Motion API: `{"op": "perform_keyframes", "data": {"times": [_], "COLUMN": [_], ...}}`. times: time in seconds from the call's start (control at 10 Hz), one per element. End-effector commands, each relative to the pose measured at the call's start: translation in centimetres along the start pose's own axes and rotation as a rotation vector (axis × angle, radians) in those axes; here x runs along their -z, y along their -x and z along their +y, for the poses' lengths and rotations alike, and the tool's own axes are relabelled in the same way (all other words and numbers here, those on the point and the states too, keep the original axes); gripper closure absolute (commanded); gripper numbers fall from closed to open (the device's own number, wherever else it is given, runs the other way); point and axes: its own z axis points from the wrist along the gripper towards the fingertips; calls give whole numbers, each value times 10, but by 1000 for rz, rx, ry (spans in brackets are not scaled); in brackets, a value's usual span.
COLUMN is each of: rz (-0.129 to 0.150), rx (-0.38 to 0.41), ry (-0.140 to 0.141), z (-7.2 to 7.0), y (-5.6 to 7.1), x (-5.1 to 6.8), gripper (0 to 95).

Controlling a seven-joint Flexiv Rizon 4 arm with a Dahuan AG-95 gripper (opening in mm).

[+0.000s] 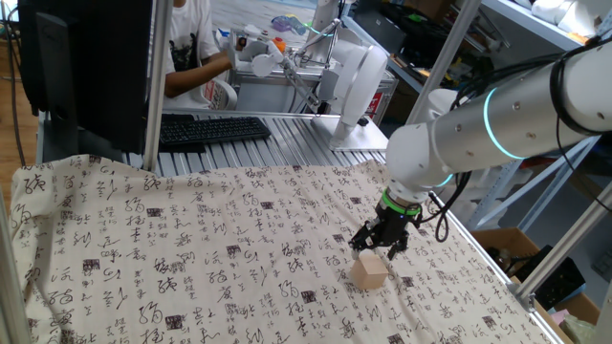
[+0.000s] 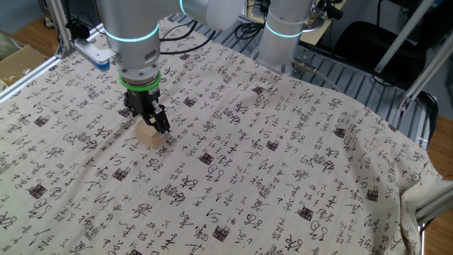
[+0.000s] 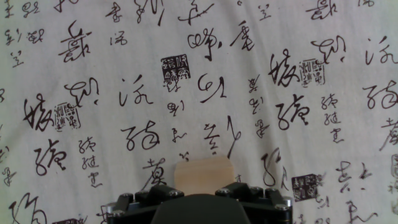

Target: Pick up the small block on the left and move it to the right

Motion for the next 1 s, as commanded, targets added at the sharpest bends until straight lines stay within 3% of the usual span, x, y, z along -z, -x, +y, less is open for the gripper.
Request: {"op": "perform_keyframes", "data": {"times": [0.1, 1.0], "rz": [4, -6], "rx": [-2, -5], "ry": [0, 5], "z": [0, 0], "y": [1, 0], "x": [-1, -17], "gripper": [0, 0]}}
